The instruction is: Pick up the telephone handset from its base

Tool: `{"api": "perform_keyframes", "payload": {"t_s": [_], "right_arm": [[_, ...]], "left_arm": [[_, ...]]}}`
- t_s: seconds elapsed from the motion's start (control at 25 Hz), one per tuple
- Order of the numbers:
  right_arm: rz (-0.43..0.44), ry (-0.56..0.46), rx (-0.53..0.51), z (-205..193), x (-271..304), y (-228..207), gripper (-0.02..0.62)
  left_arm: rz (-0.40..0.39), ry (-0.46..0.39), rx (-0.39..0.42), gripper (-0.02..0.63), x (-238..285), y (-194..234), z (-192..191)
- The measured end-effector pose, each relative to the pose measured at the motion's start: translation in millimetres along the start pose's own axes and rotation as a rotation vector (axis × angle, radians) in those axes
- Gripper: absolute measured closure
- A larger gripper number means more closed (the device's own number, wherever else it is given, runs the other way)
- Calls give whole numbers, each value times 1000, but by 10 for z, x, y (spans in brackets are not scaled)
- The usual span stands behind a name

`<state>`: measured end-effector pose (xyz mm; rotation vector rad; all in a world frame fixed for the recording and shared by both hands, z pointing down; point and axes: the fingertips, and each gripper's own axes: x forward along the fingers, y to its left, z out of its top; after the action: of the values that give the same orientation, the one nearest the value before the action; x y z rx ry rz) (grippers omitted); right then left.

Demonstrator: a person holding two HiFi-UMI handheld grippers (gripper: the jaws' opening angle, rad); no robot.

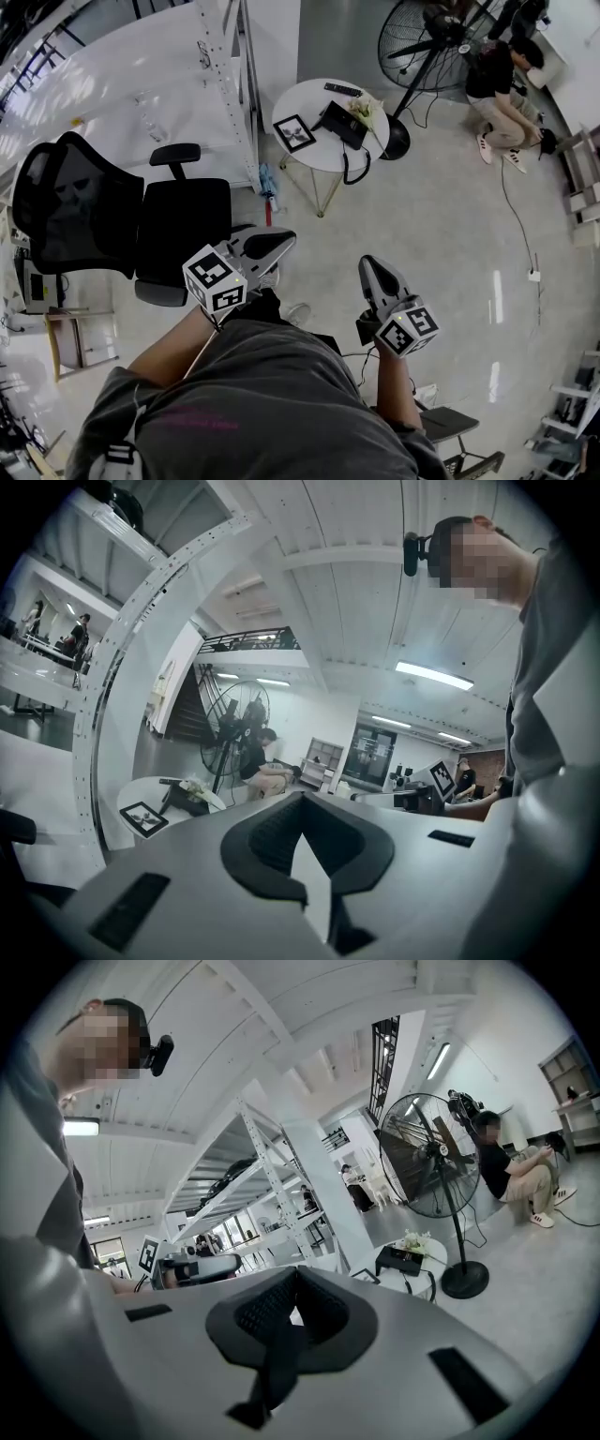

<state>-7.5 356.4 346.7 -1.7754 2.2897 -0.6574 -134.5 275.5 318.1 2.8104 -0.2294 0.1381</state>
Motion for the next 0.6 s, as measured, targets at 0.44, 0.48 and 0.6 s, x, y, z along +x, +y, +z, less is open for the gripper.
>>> {"api": "perform_keyframes", "payload": {"t_s": [0.44, 0.48, 0.6], "right_arm": [[-20, 6, 1, 131, 133, -370, 577], [-22, 8, 1, 154, 162, -414, 577], [-29, 11, 0, 213, 273, -560, 577]], "left_arm": [[-10, -8, -9, 592, 389, 218, 33], [-12, -8, -11, 592, 442, 252, 42], [-22, -6, -17, 592, 603, 371, 59]]}}
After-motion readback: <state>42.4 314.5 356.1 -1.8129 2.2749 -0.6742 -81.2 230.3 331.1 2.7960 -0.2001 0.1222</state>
